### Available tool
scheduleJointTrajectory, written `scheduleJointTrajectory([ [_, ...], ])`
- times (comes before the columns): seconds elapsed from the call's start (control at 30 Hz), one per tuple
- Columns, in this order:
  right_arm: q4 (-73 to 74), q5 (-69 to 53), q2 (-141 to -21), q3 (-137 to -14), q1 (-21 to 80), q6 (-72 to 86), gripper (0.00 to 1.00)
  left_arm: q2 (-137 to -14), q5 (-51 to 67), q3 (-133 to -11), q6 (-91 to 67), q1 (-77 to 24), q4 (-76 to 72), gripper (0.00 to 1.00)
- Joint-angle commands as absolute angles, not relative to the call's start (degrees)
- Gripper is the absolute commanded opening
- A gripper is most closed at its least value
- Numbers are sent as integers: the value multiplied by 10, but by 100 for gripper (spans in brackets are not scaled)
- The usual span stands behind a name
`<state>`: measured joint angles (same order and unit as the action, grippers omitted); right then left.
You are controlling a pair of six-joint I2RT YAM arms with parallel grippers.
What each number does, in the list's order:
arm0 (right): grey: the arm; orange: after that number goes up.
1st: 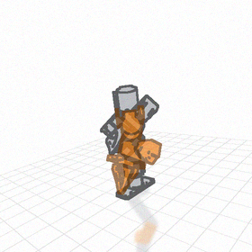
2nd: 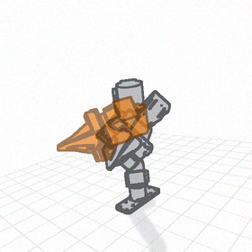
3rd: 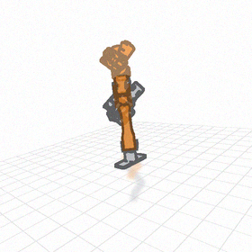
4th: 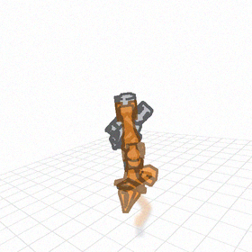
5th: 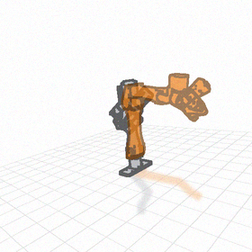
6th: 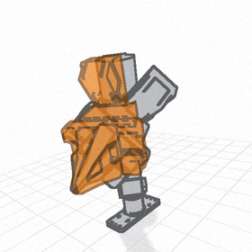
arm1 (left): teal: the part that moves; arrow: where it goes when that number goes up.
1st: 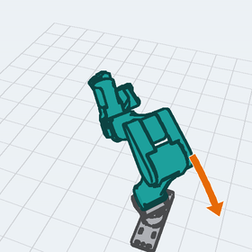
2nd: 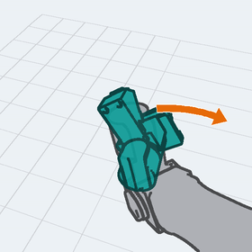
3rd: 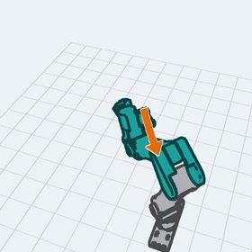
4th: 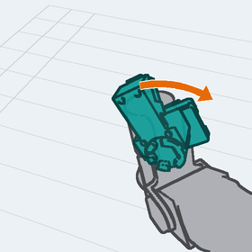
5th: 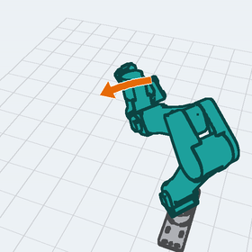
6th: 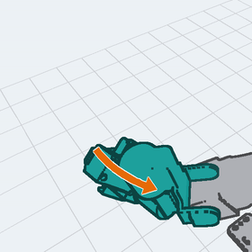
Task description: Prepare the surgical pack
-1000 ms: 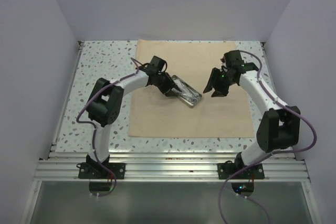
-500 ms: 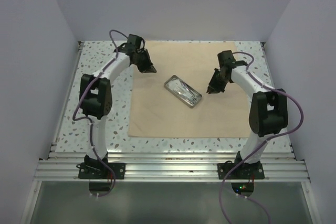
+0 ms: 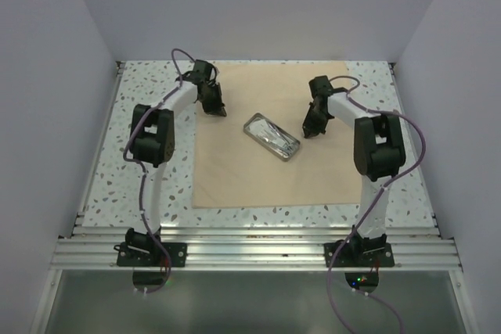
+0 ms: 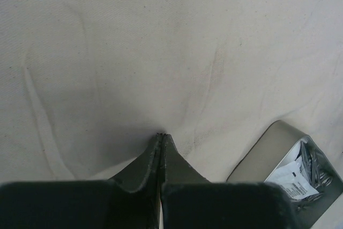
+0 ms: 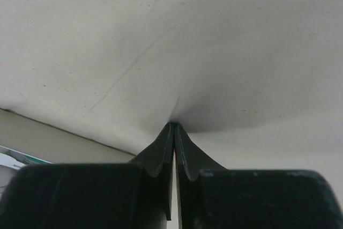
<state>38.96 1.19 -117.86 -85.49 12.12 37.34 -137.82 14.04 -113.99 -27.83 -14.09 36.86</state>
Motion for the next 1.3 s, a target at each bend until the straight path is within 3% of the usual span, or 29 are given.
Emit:
scheduleJointTrajectory([
  [0.0, 409, 14, -1222, -902, 151, 341, 6, -1335, 76, -1016, -284, -109, 439, 0],
  [0.13, 446, -19, -1281, -955, 178, 321, 8, -1234, 86, -825, -299, -92, 397, 0],
  [0.33, 475, -70, -1342, -1041, 200, 296, 10, -1098, 107, -635, -337, -90, 337, 0],
  [0.53, 530, -115, -1397, -1122, 200, 269, 11, -1043, 110, -600, -370, -90, 343, 0],
  [0.9, 466, -151, -1325, -973, 196, 268, 13, -998, 126, -508, -385, -89, 316, 0],
  [1.17, 540, -127, -1347, -1100, 181, 220, 20, -1002, 127, -588, -341, -89, 340, 0],
  [1.27, 546, -117, -1292, -1084, 181, 211, 26, -980, 116, -623, -320, -90, 364, 16],
])
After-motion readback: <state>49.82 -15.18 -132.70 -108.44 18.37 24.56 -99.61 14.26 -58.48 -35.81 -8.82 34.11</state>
